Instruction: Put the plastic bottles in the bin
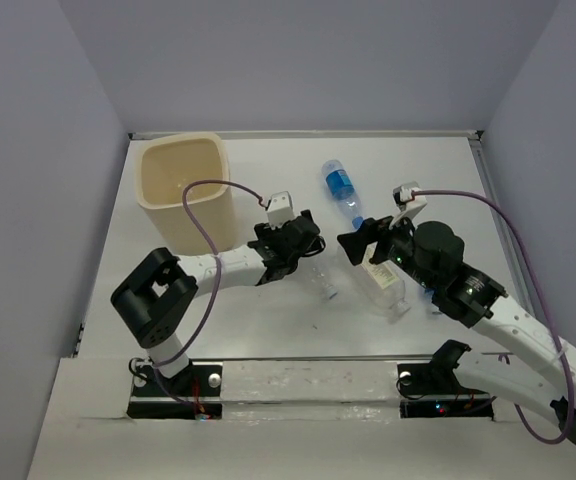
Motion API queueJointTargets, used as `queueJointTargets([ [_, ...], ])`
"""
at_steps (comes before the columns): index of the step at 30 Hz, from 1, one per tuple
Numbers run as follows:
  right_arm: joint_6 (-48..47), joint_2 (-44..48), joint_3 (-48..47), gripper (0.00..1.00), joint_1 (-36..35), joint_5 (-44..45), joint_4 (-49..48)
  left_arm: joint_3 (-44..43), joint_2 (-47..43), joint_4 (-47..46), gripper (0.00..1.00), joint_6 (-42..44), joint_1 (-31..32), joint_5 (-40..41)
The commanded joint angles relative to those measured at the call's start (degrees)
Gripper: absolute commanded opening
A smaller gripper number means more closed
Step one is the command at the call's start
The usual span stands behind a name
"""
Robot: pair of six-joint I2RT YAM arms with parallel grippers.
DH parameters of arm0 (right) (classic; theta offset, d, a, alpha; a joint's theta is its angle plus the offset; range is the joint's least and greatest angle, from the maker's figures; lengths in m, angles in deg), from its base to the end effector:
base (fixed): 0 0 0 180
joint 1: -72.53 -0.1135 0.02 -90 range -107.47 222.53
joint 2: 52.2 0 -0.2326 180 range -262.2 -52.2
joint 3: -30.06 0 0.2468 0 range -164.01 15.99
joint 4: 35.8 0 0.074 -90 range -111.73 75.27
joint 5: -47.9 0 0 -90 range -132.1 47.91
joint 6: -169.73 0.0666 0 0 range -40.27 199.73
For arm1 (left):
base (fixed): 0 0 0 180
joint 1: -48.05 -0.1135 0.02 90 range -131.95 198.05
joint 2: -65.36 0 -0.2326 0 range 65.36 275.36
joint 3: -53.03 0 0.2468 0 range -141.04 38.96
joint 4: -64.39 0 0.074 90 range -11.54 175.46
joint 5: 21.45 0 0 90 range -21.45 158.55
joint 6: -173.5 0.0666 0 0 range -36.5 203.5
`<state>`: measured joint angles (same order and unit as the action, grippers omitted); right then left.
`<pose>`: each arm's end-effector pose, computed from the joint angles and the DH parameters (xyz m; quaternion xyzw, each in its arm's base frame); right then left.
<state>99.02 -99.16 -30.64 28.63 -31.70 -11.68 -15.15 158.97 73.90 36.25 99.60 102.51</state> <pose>0.1800 0.1565 0.3170 -0.1063 0.7598 0.2747 0.5796 0.2552 -0.2615 0.1656 -0.1031 0.8526 -0.1671 0.4843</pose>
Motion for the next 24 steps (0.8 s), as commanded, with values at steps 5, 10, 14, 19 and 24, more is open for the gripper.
queueJointTargets([
  [5, -0.4, -1.1, 1.2, 0.85, 0.0, -4.0, -0.5, -5.2, 10.1, -5.4, 0.99, 0.0, -4.3, -0.7],
  [10, -0.9, -1.4, 1.3, 0.85, 0.0, -3.4, -0.8, -4.7, 12.7, -7.7, 0.84, 0.1, -4.4, -1.2],
  [14, -1.2, -0.9, 1.3, 0.84, 0.0, -3.5, -1.2, -4.9, 11.7, -9.9, 0.6, 2.2, -4.4, -2.2],
  [19, -1.9, 0.5, 1.1, 0.84, 0.0, -1.5, -1.2, -4.3, 6.3, -10.5, 0.49, 4.4, -4.2, -4.7],
  [24, -3.5, 1.7, 0.1, 0.84, 0.0, 2.9, -1.6, -4.3, -8.3, -10.3, 0.44, 9.4, -3.7, -6.4],
])
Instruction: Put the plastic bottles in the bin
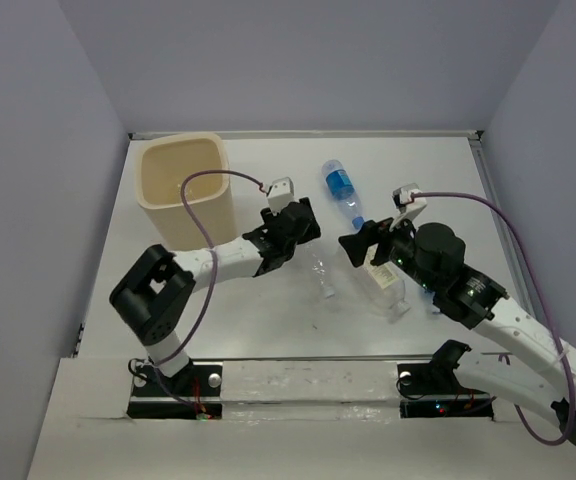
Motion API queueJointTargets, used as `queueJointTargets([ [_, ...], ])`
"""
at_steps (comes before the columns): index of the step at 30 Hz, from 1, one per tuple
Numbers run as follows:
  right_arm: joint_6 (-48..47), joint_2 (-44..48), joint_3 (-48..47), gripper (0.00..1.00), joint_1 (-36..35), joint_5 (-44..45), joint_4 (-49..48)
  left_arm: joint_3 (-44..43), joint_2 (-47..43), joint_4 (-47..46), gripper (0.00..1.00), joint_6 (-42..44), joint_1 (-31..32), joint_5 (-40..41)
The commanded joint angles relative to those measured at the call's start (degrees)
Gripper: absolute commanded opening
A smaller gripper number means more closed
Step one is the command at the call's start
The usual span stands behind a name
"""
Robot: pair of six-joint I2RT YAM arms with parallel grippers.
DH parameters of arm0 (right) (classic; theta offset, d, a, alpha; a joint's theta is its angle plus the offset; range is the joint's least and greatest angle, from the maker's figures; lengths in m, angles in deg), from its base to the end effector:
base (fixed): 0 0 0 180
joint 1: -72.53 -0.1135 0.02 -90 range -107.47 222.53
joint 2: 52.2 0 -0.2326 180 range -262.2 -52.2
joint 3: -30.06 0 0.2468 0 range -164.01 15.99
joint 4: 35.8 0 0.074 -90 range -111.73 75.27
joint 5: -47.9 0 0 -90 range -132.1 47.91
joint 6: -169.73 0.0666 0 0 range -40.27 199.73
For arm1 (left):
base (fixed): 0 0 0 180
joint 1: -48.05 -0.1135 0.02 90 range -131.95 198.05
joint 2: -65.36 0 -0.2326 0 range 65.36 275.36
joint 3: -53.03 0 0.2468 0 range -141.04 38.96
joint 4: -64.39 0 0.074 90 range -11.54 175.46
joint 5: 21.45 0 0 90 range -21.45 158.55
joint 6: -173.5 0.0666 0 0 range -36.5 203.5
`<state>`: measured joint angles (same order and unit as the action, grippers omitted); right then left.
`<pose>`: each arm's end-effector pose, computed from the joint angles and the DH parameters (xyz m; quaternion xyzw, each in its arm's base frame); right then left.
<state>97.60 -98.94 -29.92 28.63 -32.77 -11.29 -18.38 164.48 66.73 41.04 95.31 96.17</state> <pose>0.1789 0.1572 0.3121 -0.1233 0.7624 0.2705 0.5748 0.2877 -0.2658 0.1618 -0.0839 0.8455 -0.1957 0.4898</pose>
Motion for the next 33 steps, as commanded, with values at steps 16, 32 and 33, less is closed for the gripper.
queueJointTargets([
  [16, -1.7, -0.5, -1.6, 0.82, 0.0, -5.7, -8.4, -18.4, -38.7, 3.0, 0.44, 37.7, -19.7, 23.1],
  [32, -0.8, -2.5, 0.3, 0.82, 0.0, -10.9, -12.3, -15.9, -19.9, -21.8, 0.46, 53.0, -40.3, 30.8],
  [33, -0.8, -2.7, 0.4, 0.82, 0.0, -11.3, -12.5, -14.1, -19.8, -24.5, 0.47, 56.1, -40.3, 31.1],
])
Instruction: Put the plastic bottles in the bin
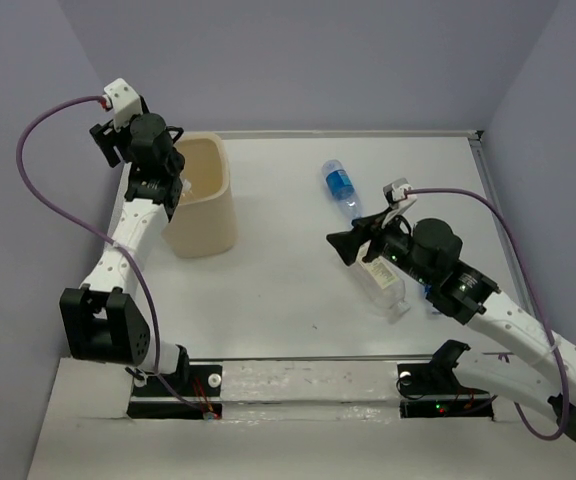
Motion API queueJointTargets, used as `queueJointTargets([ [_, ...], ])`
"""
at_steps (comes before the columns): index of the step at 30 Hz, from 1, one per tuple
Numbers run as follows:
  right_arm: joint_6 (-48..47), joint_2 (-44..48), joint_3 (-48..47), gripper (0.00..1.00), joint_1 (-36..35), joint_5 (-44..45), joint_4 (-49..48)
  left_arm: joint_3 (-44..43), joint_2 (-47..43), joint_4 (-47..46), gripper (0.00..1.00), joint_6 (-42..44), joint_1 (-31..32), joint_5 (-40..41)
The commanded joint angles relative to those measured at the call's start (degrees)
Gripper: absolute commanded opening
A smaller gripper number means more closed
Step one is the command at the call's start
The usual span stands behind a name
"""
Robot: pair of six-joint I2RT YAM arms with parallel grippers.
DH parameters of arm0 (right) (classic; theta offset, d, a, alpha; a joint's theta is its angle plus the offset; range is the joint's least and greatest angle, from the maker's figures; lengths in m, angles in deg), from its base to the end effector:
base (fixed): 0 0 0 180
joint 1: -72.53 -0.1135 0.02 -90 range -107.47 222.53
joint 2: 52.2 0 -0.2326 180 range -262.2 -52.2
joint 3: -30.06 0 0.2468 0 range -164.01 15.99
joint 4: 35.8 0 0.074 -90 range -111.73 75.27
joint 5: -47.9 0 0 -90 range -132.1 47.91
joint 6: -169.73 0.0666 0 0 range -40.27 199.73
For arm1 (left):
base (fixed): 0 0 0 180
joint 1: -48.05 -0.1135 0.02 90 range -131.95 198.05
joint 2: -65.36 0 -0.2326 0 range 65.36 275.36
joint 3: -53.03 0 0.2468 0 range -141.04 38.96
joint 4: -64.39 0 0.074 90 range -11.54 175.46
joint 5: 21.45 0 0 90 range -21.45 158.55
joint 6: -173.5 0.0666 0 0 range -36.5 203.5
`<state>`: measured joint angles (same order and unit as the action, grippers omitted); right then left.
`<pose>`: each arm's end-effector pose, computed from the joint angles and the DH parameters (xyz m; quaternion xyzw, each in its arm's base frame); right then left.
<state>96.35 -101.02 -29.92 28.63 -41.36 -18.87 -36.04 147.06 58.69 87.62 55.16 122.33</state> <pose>0.1799 0.1719 0.3222 -0.1707 0.7219 0.3338 0.5816 0.3456 0.0110 0.4010 -0.2981 0.5868 0.2630 0.7054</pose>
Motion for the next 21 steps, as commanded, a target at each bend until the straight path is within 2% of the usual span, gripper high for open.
queueJointTargets([
  [1, 0.4, -1.1, 0.4, 0.82, 0.0, -2.8, -5.2, 5.2, -2.8, -18.4, 0.48, 10.1, -0.2, 4.5],
  [4, 0.6, -2.3, -0.1, 0.82, 0.0, -1.4, -5.8, 9.6, -4.6, -20.6, 0.56, 7.7, 0.2, 2.5],
  [7, -0.5, -4.8, -2.0, 0.84, 0.0, 1.0, -5.8, 11.9, -6.3, -20.5, 0.75, 5.2, 1.4, 0.6],
  [8, -1.2, -6.2, -2.5, 0.84, 0.0, 3.3, -5.8, 12.3, -6.7, -20.3, 0.88, 4.8, 1.8, 0.4],
  [9, -1.8, -7.1, -3.1, 0.85, 0.0, 5.4, -4.1, 12.3, -7.2, -19.8, 0.95, 4.0, 2.5, 0.1],
  [10, -2.2, -8.0, -4.5, 0.87, 0.0, 7.7, -3.3, 12.2, -7.9, -18.4, 0.99, 2.4, 2.6, -1.2],
  [11, -3.0, -8.7, -5.1, 0.88, 0.0, 9.9, -2.9, 12.0, -9.5, -15.0, 0.99, -1.8, 2.6, -2.7],
  [14, -4.1, -13.2, -7.6, 0.92, 1.9, 14.3, -0.5, 10.2, -12.9, -10.5, 0.99, -6.8, 3.1, -8.7],
  [18, -5.4, -20.3, -11.7, 0.95, 6.9, 14.0, 1.4, 5.8, -16.1, -2.3, 0.99, -11.2, 5.3, -13.7],
  [20, -5.8, -24.9, -15.1, 0.96, 11.7, 11.3, 2.9, 3.2, -19.0, 5.0, 0.99, -14.6, 6.5, -18.3],
  [21, -6.0, -26.3, -16.1, 0.96, 13.2, 10.2, 3.8, 2.9, -21.6, 7.1, 0.99, -18.2, 6.9, -24.1],
])
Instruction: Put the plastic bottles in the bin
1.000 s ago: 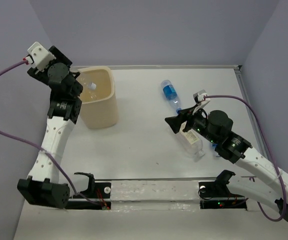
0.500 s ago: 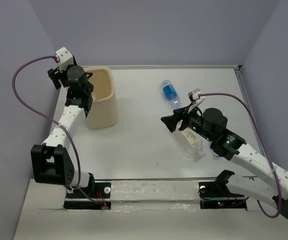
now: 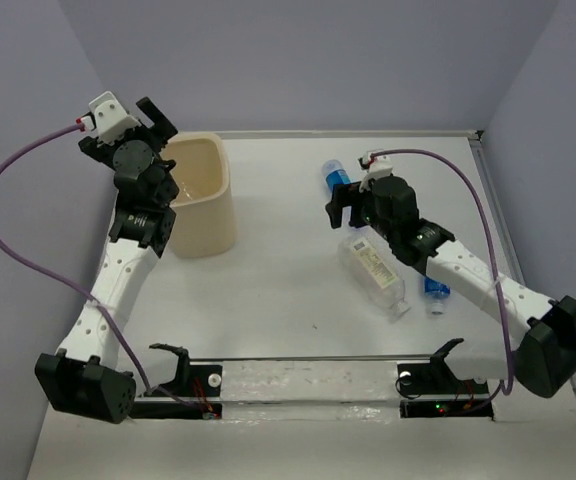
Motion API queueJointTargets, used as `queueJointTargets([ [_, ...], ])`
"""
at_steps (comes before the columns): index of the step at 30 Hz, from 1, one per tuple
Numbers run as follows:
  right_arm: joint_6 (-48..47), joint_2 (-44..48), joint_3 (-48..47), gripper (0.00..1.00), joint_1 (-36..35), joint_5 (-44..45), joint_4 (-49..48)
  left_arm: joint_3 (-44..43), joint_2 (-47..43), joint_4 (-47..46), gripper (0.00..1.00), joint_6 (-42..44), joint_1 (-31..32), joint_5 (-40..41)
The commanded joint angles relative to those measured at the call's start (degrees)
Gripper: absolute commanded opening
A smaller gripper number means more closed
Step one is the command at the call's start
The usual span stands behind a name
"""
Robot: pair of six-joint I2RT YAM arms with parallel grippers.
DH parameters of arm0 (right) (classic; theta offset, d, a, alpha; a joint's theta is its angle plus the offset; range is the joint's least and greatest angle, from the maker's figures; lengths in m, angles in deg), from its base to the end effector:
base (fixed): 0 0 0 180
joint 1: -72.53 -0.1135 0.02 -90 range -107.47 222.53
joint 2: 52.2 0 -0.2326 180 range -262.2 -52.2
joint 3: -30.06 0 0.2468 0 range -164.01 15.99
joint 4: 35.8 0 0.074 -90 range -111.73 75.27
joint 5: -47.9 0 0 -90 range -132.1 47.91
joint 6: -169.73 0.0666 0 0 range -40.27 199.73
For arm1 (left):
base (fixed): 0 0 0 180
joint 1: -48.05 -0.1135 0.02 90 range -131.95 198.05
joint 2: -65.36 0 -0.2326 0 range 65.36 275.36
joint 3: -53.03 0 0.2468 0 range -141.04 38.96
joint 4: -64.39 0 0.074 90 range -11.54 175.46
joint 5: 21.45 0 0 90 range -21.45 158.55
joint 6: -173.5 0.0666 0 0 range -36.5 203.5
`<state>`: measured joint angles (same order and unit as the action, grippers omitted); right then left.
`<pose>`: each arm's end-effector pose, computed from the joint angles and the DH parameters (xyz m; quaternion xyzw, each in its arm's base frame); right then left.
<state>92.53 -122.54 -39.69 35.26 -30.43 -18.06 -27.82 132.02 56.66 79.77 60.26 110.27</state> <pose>0.2634 0.1835 0.2862 -0.1127 0.8008 0.1718 0.5626 0.2849 -0.0163 0.4337 -0.2556 0.5435 0.0900 0.7945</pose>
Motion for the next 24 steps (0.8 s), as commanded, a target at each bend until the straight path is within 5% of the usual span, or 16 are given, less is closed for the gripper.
queueJointTargets([
  [1, -2.3, -6.2, -7.5, 0.96, 8.0, -1.8, 3.2, -5.2, -8.2, 11.1, 0.99, -12.3, 2.1, -15.4],
  [13, -7.5, -30.0, -22.5, 0.96, 15.7, -9.6, 10.5, 14.6, -26.0, 17.1, 0.99, -18.6, 11.1, -66.5],
  [24, -8.1, -44.1, -32.6, 0.95, 17.6, -14.5, 14.7, 27.9, -32.6, 13.5, 0.99, -18.4, 12.7, -72.3],
])
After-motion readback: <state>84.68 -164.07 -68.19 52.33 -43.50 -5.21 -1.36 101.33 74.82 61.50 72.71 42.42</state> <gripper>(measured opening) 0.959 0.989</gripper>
